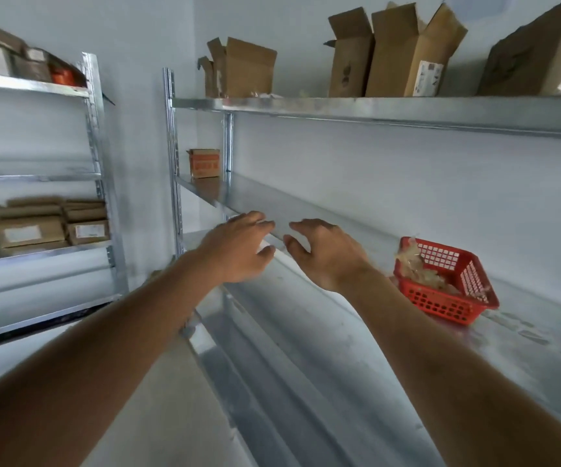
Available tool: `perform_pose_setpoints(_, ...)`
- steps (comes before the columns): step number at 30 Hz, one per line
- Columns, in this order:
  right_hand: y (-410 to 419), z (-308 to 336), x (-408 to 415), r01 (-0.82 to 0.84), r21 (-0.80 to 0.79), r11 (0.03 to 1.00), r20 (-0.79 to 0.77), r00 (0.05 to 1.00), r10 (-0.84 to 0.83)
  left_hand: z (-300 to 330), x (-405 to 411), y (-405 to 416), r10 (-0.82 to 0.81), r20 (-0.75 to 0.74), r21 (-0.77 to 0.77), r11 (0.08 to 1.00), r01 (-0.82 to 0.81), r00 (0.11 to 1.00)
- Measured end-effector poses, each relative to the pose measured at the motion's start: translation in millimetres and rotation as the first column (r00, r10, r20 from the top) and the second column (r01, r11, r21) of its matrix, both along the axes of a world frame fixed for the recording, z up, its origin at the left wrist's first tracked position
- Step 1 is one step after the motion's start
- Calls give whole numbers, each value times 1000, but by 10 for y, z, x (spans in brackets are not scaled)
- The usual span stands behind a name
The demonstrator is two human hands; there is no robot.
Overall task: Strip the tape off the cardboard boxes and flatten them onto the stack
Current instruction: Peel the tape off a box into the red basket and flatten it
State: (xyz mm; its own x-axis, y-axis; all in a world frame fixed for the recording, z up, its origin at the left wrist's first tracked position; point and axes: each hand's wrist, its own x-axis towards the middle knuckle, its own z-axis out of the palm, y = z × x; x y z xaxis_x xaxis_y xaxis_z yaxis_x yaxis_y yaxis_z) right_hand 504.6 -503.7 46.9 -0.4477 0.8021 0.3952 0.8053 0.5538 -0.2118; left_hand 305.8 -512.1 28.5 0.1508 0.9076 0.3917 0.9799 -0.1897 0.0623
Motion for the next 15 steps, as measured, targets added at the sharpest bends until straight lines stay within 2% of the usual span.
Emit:
perform_pose_setpoints(7,905,-134,-651,-93,-38,995,13,996,93,-92,-707,692,91,33,-9,996,-91,995)
perform_pose_setpoints(15,2069,-200,-1933,-124,-33,992,-7,992,124,-128,-1980,1813,118,10,22,993,-118,993)
